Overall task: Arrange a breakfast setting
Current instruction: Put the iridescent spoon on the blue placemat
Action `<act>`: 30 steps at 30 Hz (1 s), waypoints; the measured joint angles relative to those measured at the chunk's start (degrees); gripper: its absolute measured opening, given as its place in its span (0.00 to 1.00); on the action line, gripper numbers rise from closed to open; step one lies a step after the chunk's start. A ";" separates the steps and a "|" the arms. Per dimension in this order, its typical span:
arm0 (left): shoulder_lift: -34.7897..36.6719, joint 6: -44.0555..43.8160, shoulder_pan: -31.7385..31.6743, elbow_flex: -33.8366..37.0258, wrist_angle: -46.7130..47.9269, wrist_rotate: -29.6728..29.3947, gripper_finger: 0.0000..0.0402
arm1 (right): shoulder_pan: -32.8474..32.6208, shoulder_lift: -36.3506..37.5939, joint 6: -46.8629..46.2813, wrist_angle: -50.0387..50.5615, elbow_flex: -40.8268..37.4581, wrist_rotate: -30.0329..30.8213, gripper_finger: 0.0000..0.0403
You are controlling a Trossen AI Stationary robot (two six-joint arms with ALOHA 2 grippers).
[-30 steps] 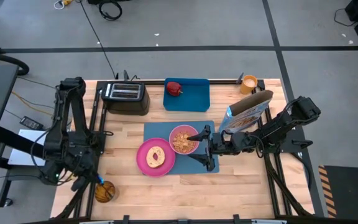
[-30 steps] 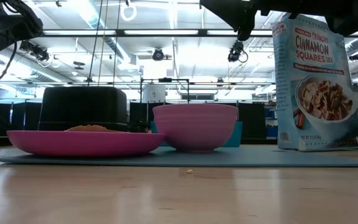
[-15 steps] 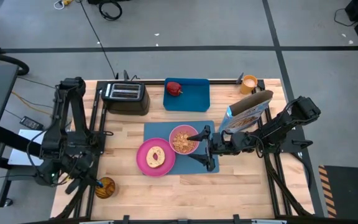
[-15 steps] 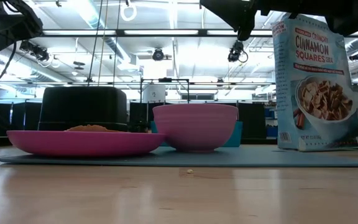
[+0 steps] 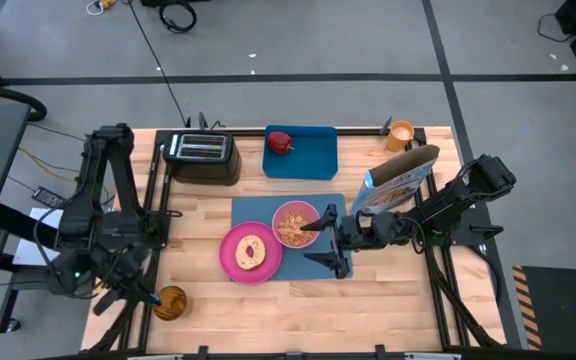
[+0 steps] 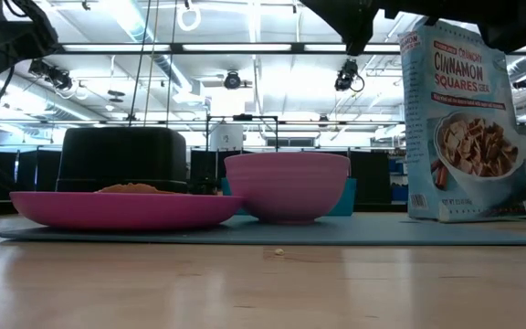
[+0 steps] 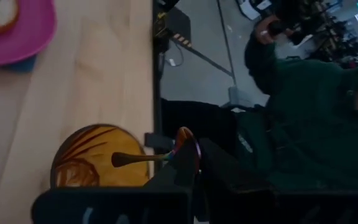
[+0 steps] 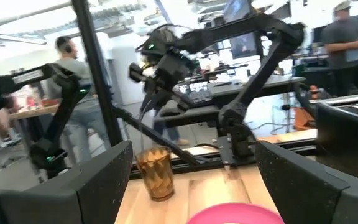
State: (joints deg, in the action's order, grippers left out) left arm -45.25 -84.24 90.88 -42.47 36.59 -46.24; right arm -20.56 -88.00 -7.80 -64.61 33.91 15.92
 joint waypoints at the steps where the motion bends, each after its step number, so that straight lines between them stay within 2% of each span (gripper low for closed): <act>1: 0.00 0.97 -0.35 -0.94 0.37 0.28 0.04 | 0.00 -0.01 -0.02 0.00 0.00 -0.89 0.86; 10: 0.00 5.69 -4.23 -10.12 12.83 5.75 0.04 | 0.00 -0.01 -0.48 0.04 0.00 -3.25 0.86; 20: -0.11 16.48 -9.45 -21.85 17.82 12.17 0.04 | 0.00 0.01 -3.08 0.34 2.09 -5.74 0.86; 22: -0.09 22.22 -10.26 -23.58 17.52 13.05 0.04 | 0.00 0.01 -3.24 2.51 3.86 -5.92 0.86; 27: -0.44 38.94 -13.22 -23.80 16.70 13.18 0.04 | 0.09 -3.64 -5.15 16.36 13.32 -4.05 0.86; 30: -1.72 49.53 -15.88 -22.77 15.41 13.16 0.04 | 0.29 -7.82 -5.61 24.05 21.10 -7.41 0.86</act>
State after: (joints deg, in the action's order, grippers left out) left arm -46.97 -34.70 75.00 -65.24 52.01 -33.08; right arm -20.27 -95.82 -13.41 -40.56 55.01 8.51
